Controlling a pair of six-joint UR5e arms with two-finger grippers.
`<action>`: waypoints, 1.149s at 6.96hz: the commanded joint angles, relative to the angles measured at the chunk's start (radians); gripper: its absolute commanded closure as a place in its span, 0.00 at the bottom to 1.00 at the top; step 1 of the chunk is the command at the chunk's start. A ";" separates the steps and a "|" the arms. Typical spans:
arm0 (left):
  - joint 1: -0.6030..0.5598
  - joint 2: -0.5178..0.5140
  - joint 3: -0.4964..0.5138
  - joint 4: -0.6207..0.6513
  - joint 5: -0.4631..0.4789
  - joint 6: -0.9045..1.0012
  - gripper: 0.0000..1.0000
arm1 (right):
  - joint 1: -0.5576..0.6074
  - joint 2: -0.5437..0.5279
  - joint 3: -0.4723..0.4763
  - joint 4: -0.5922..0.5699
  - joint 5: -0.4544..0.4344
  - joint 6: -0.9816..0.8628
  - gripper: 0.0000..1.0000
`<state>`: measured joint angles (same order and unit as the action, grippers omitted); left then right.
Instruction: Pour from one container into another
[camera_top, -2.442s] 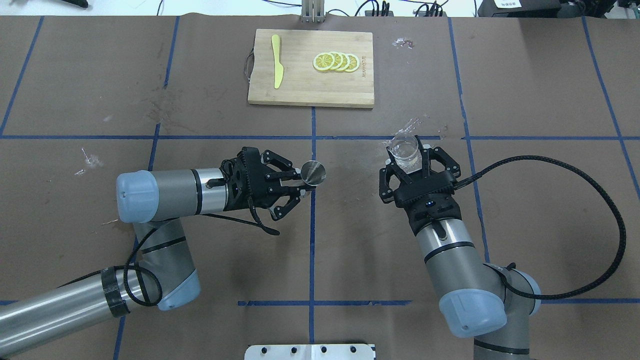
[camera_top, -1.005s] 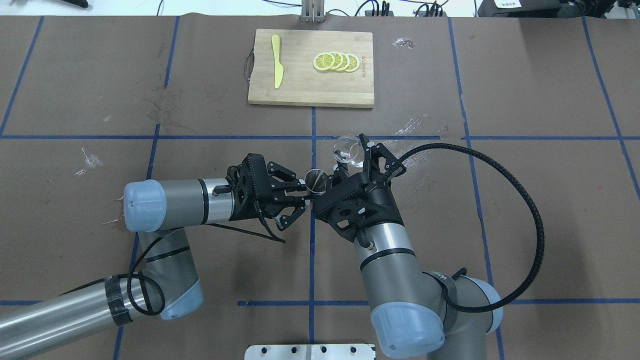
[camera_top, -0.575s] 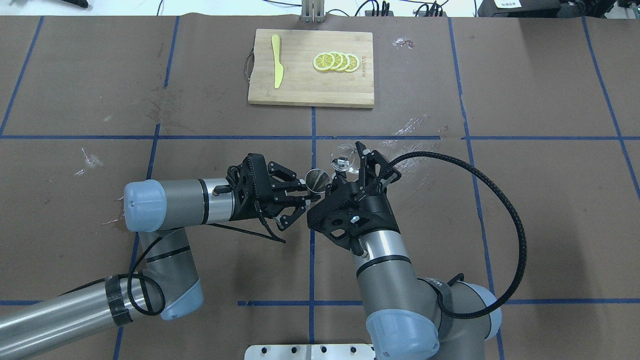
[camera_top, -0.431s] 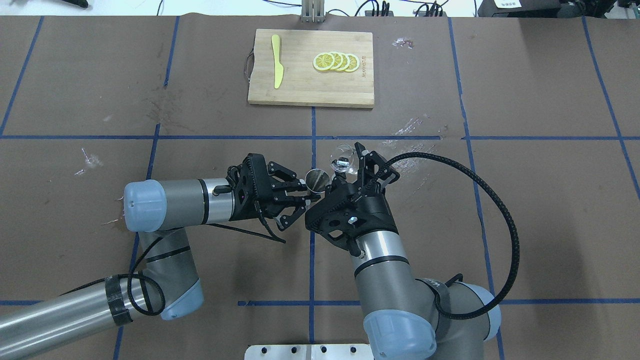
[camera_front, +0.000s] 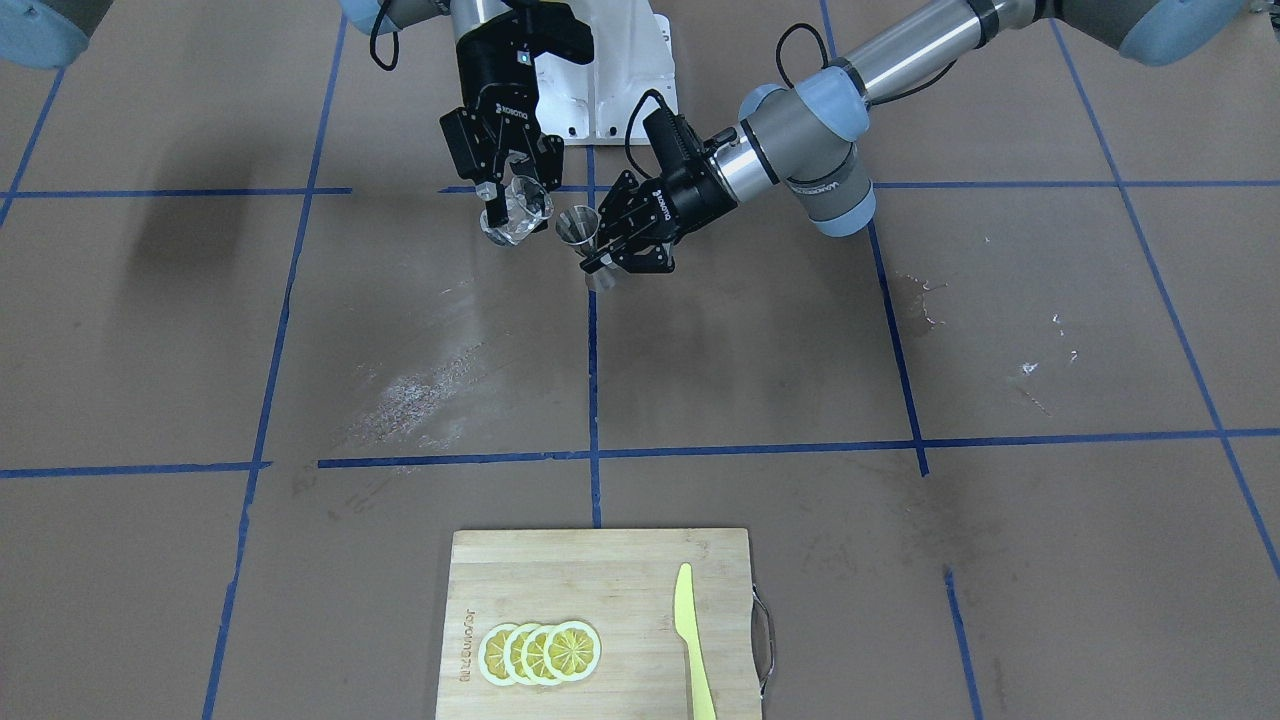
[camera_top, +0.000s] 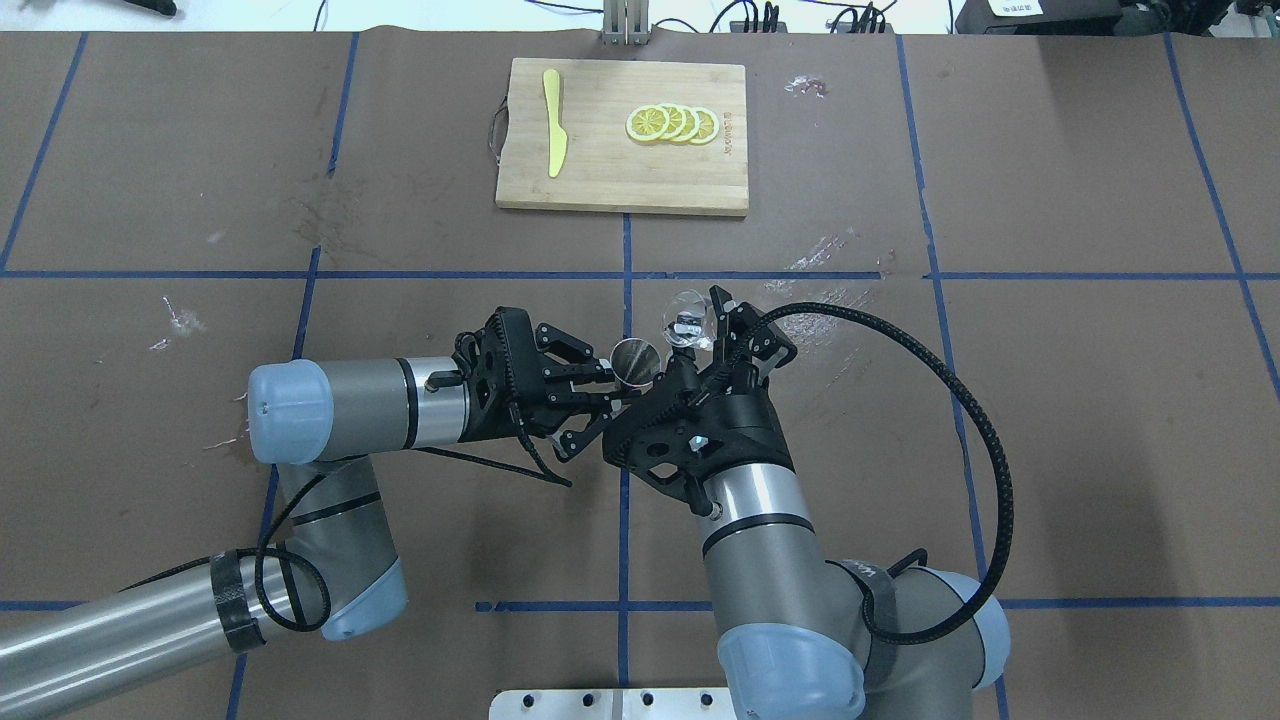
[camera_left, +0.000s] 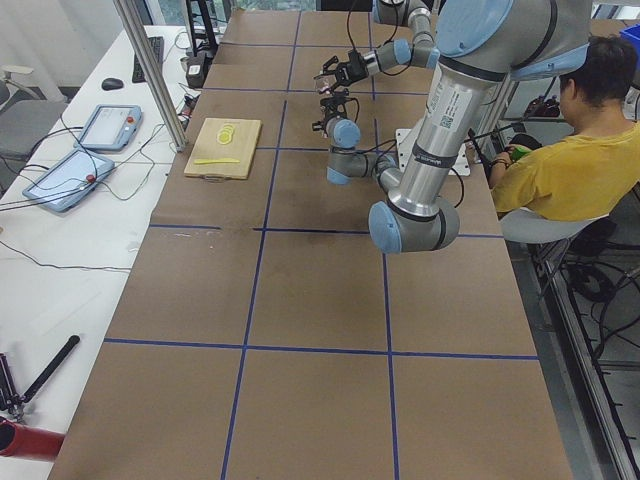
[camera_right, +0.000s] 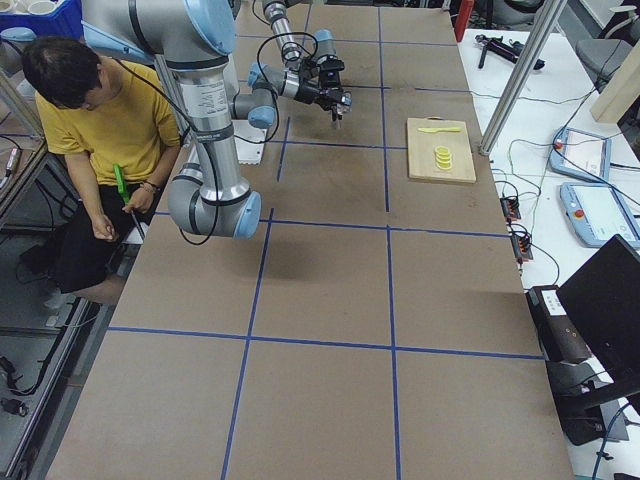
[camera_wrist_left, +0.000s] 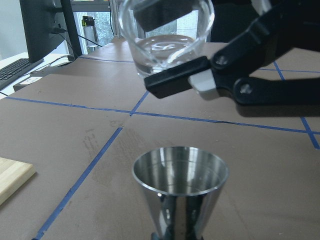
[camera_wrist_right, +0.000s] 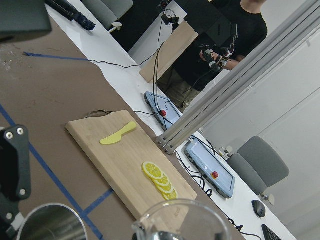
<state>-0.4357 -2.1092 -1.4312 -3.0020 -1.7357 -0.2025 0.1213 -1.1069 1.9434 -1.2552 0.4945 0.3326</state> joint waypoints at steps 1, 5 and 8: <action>0.000 -0.002 0.000 0.000 -0.001 0.000 1.00 | -0.003 0.010 0.003 -0.024 -0.001 -0.013 1.00; 0.000 -0.002 0.000 -0.001 -0.001 0.000 1.00 | -0.006 0.045 0.002 -0.099 -0.004 -0.133 1.00; 0.000 -0.002 0.000 -0.001 0.001 0.000 1.00 | -0.009 0.061 0.000 -0.141 -0.065 -0.300 1.00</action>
<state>-0.4356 -2.1108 -1.4312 -3.0035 -1.7355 -0.2025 0.1132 -1.0570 1.9441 -1.3734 0.4574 0.1086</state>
